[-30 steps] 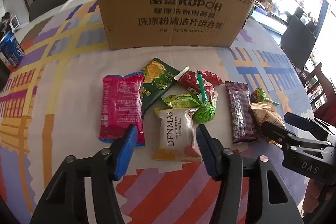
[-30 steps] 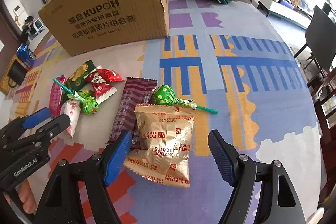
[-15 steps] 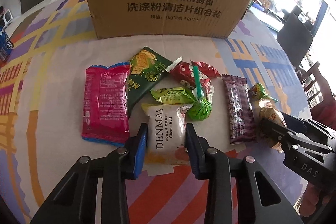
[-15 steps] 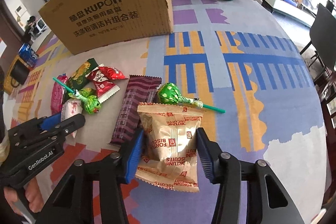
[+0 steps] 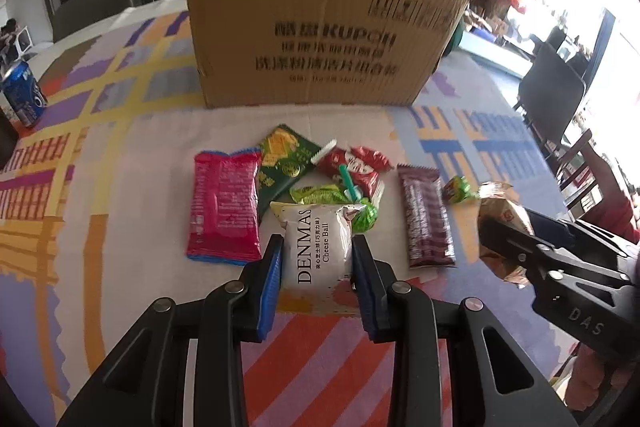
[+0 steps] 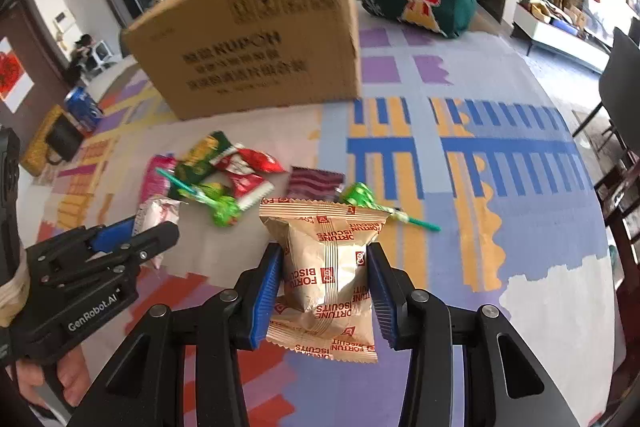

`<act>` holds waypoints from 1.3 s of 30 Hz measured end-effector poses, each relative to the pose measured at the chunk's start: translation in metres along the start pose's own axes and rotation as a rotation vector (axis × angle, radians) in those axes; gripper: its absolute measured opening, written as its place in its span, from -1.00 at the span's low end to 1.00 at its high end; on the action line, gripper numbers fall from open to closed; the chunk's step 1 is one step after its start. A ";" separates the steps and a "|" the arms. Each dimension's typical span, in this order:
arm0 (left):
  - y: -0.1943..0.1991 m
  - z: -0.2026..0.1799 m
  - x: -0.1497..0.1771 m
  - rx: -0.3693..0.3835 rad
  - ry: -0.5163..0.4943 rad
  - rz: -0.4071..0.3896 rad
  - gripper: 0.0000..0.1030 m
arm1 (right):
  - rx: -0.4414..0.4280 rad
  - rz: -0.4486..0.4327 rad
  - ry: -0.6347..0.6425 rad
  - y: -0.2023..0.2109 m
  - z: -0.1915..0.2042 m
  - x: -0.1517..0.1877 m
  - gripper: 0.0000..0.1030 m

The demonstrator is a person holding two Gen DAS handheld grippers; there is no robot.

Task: Organize snacks
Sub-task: 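Grasp the DENMAS bag with the left gripper while the right grasps the Fortune biscuits bag, then lift both bags over the cardboard box and open both grippers inside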

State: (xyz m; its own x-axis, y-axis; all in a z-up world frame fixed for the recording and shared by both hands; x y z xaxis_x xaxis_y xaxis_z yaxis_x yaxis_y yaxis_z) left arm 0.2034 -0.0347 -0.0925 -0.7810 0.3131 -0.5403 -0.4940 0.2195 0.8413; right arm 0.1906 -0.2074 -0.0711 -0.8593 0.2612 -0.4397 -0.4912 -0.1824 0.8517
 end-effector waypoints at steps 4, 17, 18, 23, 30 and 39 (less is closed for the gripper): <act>0.020 0.001 -0.007 -0.014 0.001 -0.049 -0.35 | -0.031 -0.034 0.024 0.012 0.011 -0.003 -0.15; 0.070 0.013 -0.045 -0.072 -0.027 -0.207 -0.35 | -0.107 -0.178 0.082 0.051 0.039 -0.033 -0.15; 0.073 0.015 -0.049 -0.078 -0.030 -0.222 -0.35 | -0.112 -0.190 0.086 0.054 0.041 -0.037 -0.15; 0.087 0.024 -0.070 -0.104 -0.032 -0.275 -0.36 | -0.137 -0.231 0.123 0.063 0.058 -0.056 -0.15; 0.101 0.039 -0.099 -0.153 -0.053 -0.331 -0.36 | -0.156 -0.273 0.164 0.067 0.079 -0.086 -0.15; 0.104 0.060 -0.132 -0.175 -0.057 -0.356 -0.36 | -0.167 -0.328 0.188 0.072 0.100 -0.125 -0.15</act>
Point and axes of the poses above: each gripper's, at about its wrist camera, not at the fingertips, and y roughly against the way its jaws point, z to its left, x to its underside, the point moved 3 cm from there along -y, roughly the way its jaws point, and after that the axes turned 14 degrees about -y, right-handed, at the moved point
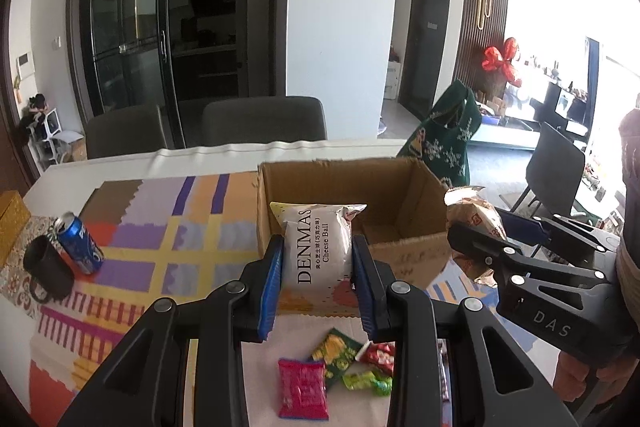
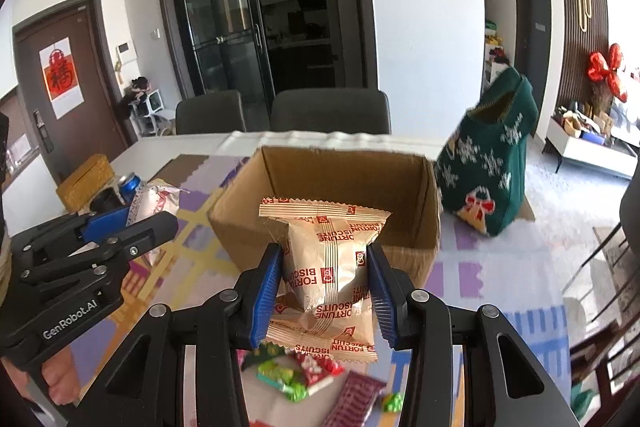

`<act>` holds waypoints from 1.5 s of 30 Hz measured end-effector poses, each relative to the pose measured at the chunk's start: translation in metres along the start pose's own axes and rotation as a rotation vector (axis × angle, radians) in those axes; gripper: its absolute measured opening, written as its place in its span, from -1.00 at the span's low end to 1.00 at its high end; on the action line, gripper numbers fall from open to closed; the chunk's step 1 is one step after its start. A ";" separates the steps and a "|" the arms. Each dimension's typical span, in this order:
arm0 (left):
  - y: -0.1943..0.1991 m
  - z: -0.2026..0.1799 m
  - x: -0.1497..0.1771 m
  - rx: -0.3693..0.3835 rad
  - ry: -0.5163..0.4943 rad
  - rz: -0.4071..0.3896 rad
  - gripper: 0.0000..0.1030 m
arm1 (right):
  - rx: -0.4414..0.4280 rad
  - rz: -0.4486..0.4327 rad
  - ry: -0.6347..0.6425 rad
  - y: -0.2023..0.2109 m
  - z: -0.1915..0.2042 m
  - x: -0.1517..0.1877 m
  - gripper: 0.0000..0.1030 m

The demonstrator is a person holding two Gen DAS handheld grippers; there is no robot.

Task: Organize snacks
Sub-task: 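Lift both bags over the cardboard box and open both grippers inside, then move both tools back over the remaining snacks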

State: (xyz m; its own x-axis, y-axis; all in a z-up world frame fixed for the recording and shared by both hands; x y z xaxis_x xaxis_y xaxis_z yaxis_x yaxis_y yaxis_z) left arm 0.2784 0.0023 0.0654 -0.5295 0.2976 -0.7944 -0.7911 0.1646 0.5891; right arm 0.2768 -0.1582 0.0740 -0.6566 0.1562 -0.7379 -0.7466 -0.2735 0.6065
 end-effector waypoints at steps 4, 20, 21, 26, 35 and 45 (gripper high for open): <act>-0.011 0.008 -0.013 -0.001 -0.007 -0.003 -0.36 | -0.005 -0.019 0.007 -0.008 0.003 -0.017 -0.15; -0.078 0.024 -0.033 0.055 0.002 0.091 -0.36 | 0.023 0.027 0.021 -0.065 -0.001 -0.049 -0.15; -0.081 0.023 -0.033 0.057 0.000 0.097 -0.36 | 0.028 0.038 0.019 -0.071 -0.002 -0.050 -0.15; -0.098 0.028 -0.036 0.052 0.011 0.134 -0.30 | 0.045 0.066 0.010 -0.090 -0.009 -0.053 -0.15; -0.085 0.032 -0.030 -0.020 -0.011 0.129 0.09 | 0.059 0.077 0.024 -0.095 -0.012 -0.050 0.17; -0.042 0.025 -0.020 -0.053 -0.048 0.083 0.26 | 0.036 0.025 0.040 -0.058 -0.002 -0.039 0.17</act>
Point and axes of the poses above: each gripper's, at about its wrist camera, not at the fingertips, and y roughly against the way its jaws point, z to its left, x to its underside, the point moved 3 cm from there along -y, roughly the way its jaws point, and after that the axes turned 14 degrees about -y, right-handed, at the moved point
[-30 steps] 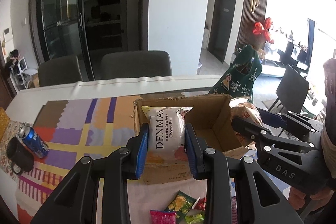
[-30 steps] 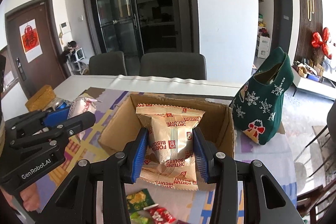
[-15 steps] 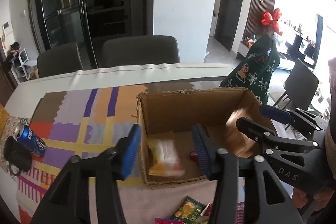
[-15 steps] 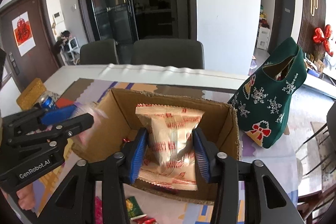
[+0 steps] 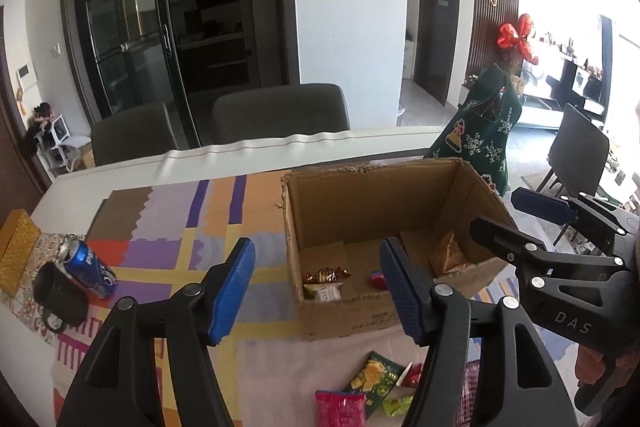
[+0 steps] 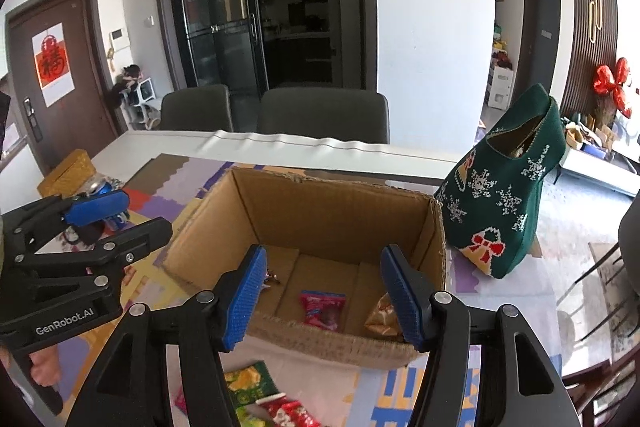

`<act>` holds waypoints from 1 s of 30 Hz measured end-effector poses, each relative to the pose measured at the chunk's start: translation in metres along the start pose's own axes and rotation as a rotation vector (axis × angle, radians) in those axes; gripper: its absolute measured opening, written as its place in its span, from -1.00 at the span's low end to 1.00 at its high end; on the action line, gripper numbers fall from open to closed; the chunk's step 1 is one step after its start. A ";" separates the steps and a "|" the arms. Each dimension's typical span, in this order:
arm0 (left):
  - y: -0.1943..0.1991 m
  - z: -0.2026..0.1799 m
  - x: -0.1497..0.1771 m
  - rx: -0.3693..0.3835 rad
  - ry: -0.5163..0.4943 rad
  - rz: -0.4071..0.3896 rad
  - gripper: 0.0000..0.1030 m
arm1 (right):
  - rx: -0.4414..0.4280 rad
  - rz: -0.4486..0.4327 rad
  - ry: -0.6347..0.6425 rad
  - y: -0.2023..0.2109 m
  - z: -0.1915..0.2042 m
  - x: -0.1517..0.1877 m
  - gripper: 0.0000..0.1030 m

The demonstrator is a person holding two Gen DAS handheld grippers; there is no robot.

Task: Organize snacks
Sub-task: 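Move both tools back over the remaining snacks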

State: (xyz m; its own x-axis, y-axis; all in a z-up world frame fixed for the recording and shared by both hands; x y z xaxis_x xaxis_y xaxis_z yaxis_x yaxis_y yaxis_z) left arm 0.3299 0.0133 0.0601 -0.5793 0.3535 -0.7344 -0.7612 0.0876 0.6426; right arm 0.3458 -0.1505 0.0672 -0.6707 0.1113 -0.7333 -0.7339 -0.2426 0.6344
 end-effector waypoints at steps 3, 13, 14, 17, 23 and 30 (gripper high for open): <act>0.015 -0.003 0.006 -0.006 -0.006 -0.015 0.31 | -0.006 -0.007 0.005 0.011 0.003 0.006 0.17; 0.049 -0.008 0.027 -0.005 -0.001 -0.042 0.42 | -0.046 -0.005 0.030 0.040 0.015 0.035 0.17; 0.051 -0.009 0.029 -0.004 0.000 -0.043 0.42 | -0.047 -0.005 0.032 0.042 0.015 0.037 0.17; 0.058 -0.013 0.036 -0.001 0.001 -0.043 0.46 | -0.055 -0.003 0.037 0.049 0.017 0.045 0.17; 0.062 -0.018 0.053 0.018 0.004 -0.022 0.48 | -0.075 0.014 0.048 0.058 0.022 0.061 0.17; 0.055 -0.023 0.079 0.035 0.013 0.026 0.48 | -0.075 0.061 0.066 0.053 0.023 0.081 0.17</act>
Point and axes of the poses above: each gripper's, at about its wrist camera, not at the fingertips, and y roughly against the way its jaws point, z to its left, x to its underside, the point moved 3 cm from there along -y, roughly the way its jaws point, and after that the axes turned 14 degrees about -y, right-handed, at the moved point
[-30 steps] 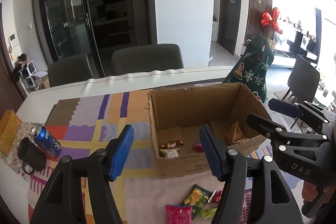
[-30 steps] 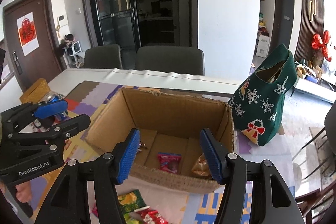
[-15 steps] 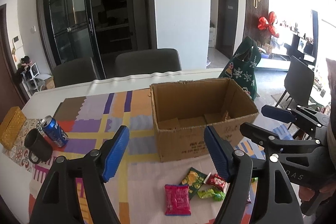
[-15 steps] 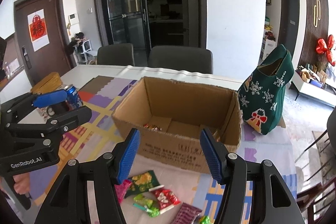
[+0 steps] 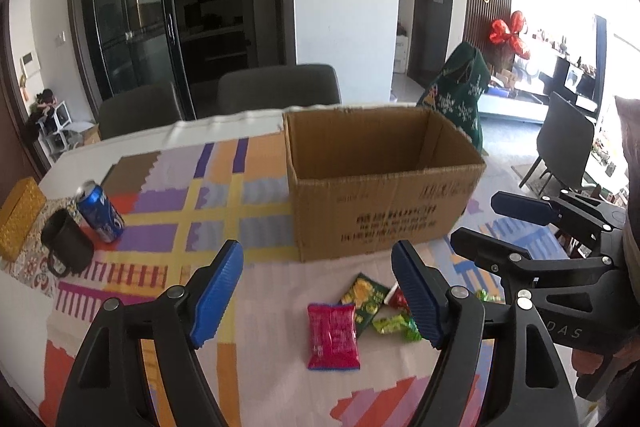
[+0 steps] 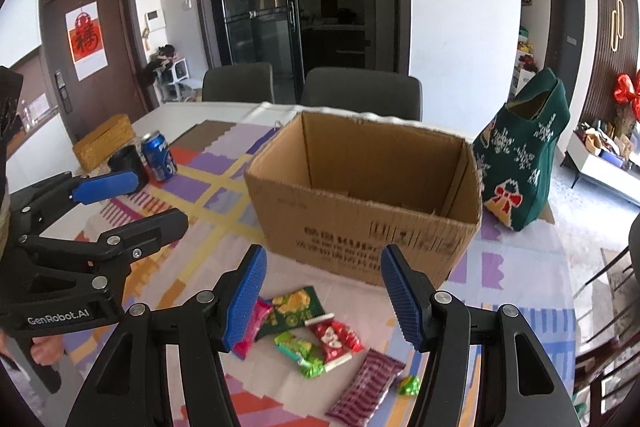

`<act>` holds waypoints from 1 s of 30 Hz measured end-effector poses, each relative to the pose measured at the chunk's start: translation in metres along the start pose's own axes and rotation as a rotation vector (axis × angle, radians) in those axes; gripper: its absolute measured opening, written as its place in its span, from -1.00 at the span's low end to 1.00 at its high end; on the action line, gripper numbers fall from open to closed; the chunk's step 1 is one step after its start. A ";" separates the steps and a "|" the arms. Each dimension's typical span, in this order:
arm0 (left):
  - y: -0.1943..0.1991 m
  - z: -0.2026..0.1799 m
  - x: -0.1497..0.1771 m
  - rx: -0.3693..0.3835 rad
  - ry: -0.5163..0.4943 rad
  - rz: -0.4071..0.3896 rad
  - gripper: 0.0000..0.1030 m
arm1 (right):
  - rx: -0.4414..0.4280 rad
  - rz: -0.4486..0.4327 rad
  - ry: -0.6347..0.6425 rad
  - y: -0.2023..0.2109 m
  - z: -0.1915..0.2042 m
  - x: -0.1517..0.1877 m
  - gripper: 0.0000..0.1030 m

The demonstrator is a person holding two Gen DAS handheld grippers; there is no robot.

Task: Organize snacks
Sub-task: 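Move both tools back over the remaining snacks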

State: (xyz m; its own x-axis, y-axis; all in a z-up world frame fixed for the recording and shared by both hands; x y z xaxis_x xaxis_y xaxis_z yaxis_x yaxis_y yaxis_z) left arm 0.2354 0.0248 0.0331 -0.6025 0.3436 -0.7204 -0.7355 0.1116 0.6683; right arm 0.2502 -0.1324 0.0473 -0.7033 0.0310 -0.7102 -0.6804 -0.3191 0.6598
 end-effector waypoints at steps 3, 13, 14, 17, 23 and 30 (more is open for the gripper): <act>-0.006 -0.002 0.012 0.013 0.003 0.029 0.48 | 0.001 0.026 0.002 -0.004 0.001 0.010 0.17; -0.025 -0.012 0.049 0.064 0.030 0.120 0.48 | 0.000 0.142 -0.025 -0.027 -0.003 0.047 0.17; -0.027 -0.012 0.051 0.067 0.031 0.127 0.48 | 0.000 0.154 -0.030 -0.029 -0.004 0.050 0.17; -0.033 -0.014 0.061 0.081 0.038 0.151 0.48 | 0.006 0.183 -0.042 -0.035 -0.008 0.060 0.17; -0.047 -0.019 0.082 0.109 0.056 0.207 0.48 | 0.019 0.245 -0.050 -0.046 -0.011 0.079 0.17; -0.065 -0.022 0.100 0.138 0.067 0.260 0.48 | 0.043 0.300 -0.058 -0.060 -0.017 0.096 0.17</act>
State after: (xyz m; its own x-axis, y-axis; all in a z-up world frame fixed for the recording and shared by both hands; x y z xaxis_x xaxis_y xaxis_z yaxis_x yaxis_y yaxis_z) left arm 0.2162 0.0315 -0.0863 -0.7875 0.3157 -0.5294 -0.5076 0.1551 0.8475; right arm 0.2266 -0.1263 -0.0644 -0.8838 -0.0038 -0.4679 -0.4480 -0.2816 0.8485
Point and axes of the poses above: each gripper's, at about its wrist camera, not at the fingertips, and y roughly against the way its jaws point, z to its left, x to its underside, the point moved 3 cm from there along -y, roughly the way its jaws point, and after that the axes turned 14 degrees about -y, right-handed, at the moved point
